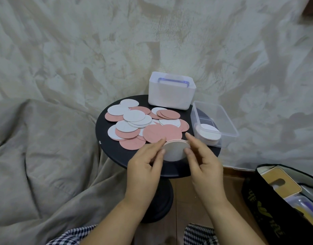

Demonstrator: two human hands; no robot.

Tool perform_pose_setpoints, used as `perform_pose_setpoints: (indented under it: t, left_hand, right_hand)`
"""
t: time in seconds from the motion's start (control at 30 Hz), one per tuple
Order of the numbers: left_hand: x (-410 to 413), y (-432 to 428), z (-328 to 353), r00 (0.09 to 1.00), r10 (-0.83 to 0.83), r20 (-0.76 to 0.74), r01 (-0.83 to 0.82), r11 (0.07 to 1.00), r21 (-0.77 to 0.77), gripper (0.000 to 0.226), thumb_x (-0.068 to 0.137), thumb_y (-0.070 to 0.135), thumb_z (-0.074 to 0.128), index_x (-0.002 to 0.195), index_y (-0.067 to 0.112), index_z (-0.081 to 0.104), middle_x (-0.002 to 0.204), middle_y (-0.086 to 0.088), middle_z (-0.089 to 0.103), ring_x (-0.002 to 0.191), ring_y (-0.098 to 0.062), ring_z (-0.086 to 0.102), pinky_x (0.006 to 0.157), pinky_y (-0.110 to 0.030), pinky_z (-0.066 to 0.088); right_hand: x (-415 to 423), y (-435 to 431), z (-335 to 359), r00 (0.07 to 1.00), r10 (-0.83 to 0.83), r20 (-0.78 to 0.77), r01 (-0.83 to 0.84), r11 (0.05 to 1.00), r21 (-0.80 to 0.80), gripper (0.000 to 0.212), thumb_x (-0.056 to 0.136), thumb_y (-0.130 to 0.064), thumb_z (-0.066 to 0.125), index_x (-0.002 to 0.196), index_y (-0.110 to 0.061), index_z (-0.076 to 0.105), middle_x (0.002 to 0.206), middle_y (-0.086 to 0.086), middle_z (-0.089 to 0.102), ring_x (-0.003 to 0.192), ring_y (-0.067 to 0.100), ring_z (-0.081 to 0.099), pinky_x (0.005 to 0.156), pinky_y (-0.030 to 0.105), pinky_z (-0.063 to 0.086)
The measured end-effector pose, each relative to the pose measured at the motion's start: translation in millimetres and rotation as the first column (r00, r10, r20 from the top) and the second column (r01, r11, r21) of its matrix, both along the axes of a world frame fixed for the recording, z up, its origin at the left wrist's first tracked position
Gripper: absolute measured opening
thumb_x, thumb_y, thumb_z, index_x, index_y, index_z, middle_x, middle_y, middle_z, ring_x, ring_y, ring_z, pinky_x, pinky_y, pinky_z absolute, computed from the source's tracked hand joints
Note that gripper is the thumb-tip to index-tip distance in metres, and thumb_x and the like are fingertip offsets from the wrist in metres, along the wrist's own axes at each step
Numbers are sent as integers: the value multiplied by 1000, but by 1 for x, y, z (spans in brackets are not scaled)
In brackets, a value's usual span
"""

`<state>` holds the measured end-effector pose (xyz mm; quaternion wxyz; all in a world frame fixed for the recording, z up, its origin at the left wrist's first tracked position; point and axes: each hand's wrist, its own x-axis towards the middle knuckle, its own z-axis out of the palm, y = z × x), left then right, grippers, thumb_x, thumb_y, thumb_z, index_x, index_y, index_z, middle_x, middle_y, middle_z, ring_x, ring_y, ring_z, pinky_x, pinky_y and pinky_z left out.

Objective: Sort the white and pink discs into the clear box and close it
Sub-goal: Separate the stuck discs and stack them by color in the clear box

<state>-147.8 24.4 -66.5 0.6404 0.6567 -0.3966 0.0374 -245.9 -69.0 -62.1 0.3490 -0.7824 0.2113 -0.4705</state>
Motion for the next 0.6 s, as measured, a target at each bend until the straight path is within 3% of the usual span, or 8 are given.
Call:
perform_pose_setpoints:
  t: [0.13, 0.3, 0.6]
  left_hand:
    - [-2, 3, 4, 993, 20, -120, -24, 999, -37, 34, 80, 3, 68, 93, 34, 67, 86, 34, 66, 87, 10, 63, 76, -3, 43]
    - [-1, 2, -1, 996, 82, -31, -82, 997, 16, 26, 79, 4, 70, 102, 16, 71, 92, 26, 63, 92, 16, 59, 79, -1, 41]
    - [0, 1, 4, 982, 167, 86, -165, 986, -20, 19, 76, 5, 72, 95, 10, 74, 90, 15, 66, 89, 17, 58, 80, -1, 41]
  right_hand:
    - [-2, 0, -1, 1000, -24, 16, 24, 999, 30, 37, 86, -8, 60, 104, -41, 59, 100, -28, 64, 99, -8, 58, 85, 8, 44]
    - [0, 2, -12, 999, -35, 37, 33, 999, 34, 38, 86, -2, 60, 114, -27, 60, 111, -19, 62, 106, -9, 56, 89, 7, 42]
    - [0, 5, -4, 996, -54, 76, 47, 995, 86, 39, 86, -6, 60, 109, -38, 58, 106, -28, 61, 101, -13, 57, 86, 6, 43]
